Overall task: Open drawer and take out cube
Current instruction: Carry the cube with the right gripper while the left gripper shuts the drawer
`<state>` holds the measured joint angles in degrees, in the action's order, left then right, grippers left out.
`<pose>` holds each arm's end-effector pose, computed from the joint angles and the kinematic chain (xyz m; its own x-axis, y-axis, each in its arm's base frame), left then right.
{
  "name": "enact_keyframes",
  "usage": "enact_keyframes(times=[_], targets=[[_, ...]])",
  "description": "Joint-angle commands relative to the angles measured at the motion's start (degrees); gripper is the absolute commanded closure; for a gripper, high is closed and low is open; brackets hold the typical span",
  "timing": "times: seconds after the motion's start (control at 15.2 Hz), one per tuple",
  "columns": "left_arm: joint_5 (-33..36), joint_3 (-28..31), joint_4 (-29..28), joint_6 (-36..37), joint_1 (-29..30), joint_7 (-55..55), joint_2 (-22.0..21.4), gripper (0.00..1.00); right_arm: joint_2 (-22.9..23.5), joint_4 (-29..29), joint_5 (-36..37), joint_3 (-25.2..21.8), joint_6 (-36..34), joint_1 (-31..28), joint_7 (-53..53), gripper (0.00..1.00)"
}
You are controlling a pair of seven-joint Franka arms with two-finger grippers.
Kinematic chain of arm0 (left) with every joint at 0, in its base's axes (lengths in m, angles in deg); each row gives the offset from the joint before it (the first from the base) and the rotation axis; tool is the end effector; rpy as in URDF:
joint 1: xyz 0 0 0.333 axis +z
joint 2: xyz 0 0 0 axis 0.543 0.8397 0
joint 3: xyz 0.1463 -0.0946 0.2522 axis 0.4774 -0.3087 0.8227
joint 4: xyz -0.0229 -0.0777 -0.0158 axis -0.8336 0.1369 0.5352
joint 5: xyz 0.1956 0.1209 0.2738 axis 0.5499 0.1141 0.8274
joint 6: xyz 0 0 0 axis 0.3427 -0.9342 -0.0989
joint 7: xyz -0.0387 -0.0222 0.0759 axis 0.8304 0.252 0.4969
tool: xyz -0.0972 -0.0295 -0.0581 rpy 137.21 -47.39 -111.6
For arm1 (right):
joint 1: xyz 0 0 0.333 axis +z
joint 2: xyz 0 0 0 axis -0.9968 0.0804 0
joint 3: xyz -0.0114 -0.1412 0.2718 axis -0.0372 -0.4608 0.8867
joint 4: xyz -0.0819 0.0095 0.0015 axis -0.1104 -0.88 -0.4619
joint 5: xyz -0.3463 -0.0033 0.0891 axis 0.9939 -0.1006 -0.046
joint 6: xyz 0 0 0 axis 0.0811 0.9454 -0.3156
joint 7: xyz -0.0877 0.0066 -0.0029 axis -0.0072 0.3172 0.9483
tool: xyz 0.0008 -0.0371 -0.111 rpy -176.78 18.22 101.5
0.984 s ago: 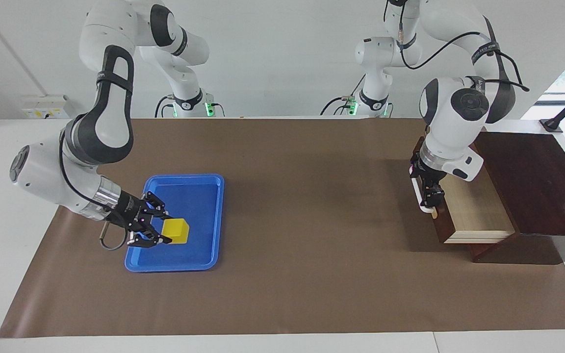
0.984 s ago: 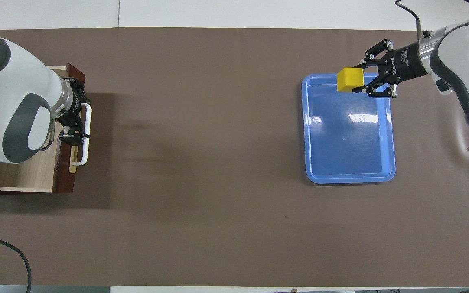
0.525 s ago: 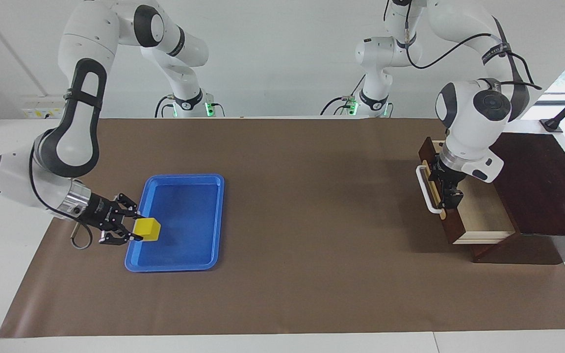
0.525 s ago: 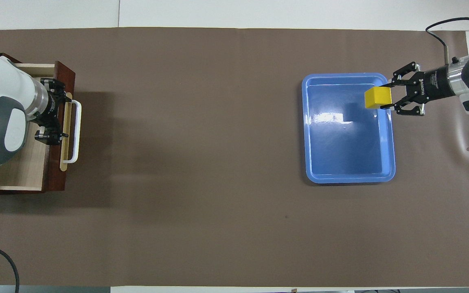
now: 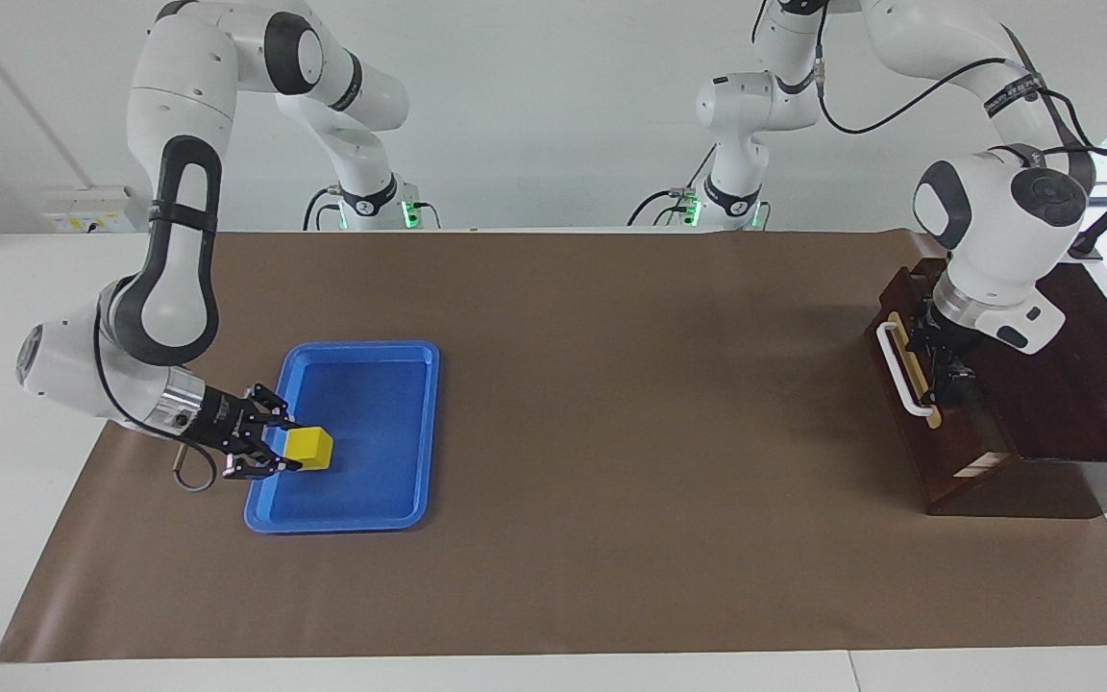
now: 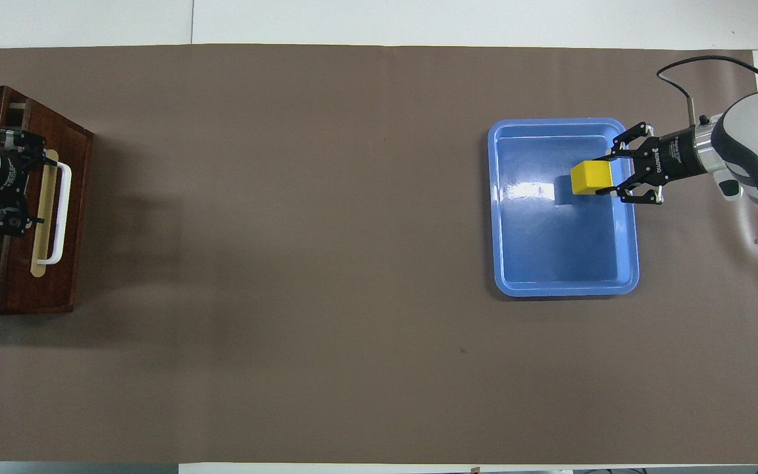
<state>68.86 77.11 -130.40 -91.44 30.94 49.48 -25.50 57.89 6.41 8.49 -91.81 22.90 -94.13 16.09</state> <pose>0.5722 0.0534 0.4405 0.2259 0.9651 0.1327 0.9731 -0.2299 0.0149 0.6153 -0.0827 0.2995 0.0138 -0.8178 -0.5753 -0.9984 -0.0432 0.0374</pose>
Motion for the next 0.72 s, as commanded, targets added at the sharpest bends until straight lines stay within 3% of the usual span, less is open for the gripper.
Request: enact_keyframes(times=[0.0,0.2,0.66], targets=[[-0.5,2.0,-1.3,-1.0,0.3,-4.4,-1.4,0.0,-4.0,5.1,-2.0,0.3,0.5,-0.4,3.1,1.0],[-3.2,4.1,-1.4,-1.8,0.3,-6.0,-1.4,0.0,-9.1,9.6,-2.0,0.3,0.4,1.2,2.6,1.0],[-5.9,0.9,1.8,2.8,-0.3,-6.4,-2.4,0.0,-12.2,16.6,-0.2,-0.1,2.3,1.5,6.4,1.0]])
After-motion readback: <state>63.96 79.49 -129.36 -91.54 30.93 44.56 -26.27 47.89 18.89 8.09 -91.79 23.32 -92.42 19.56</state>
